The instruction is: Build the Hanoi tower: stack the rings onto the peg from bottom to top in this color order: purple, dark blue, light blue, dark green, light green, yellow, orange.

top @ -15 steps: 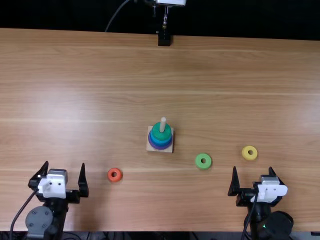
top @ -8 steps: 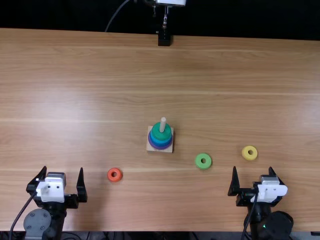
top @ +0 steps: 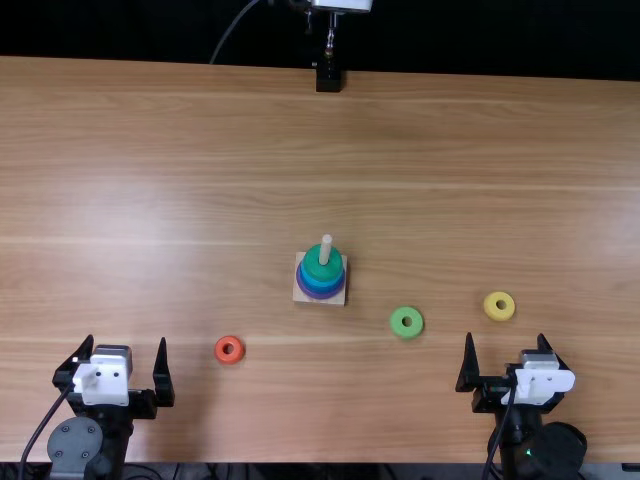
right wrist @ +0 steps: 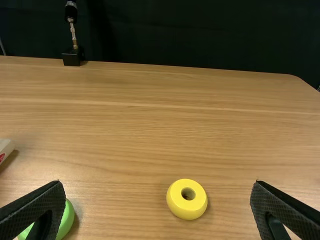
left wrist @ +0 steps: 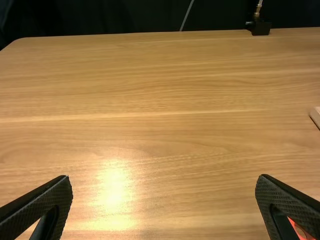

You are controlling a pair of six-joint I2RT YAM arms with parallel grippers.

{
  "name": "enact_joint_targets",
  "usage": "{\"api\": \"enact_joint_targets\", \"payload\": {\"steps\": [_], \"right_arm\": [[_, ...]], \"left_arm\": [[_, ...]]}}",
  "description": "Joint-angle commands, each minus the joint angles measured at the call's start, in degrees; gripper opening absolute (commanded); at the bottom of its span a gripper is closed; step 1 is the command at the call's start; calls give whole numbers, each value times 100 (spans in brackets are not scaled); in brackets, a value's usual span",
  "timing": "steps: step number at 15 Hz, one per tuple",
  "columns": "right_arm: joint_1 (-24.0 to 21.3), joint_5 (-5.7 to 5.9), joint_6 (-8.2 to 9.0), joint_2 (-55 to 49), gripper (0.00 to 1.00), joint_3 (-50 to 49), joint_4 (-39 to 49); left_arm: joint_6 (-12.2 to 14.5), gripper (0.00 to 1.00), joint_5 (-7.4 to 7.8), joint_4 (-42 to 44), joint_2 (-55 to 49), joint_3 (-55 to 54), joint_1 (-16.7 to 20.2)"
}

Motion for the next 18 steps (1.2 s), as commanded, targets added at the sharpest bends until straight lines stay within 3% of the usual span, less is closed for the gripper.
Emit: {"api": "enact_joint_targets", "payload": {"steps": [1, 12, 14, 15, 17, 18], "right_arm": [[-46, 32, -21, -73, 100, -377, -400], [-64, 22, 0, -73, 100, -377, -453], [-73, 43, -11, -73, 100, -289, -94], [-64, 95, -42, -73, 100, 72, 317], [-11, 190, -11, 920, 100, 1214, 455], [-11, 317, -11, 1421, 100, 1733, 497]], "left_arm": [[23, 100, 11, -433, -67, -637, 51], [23, 100, 1, -433, -67, -637, 51], [23, 100, 1, -433, -67, -637, 51], [23, 100, 1, -433, -67, -637, 51], [23, 100, 1, -433, -67, -637, 51], [23, 100, 11, -433, -67, -637, 51]]}}
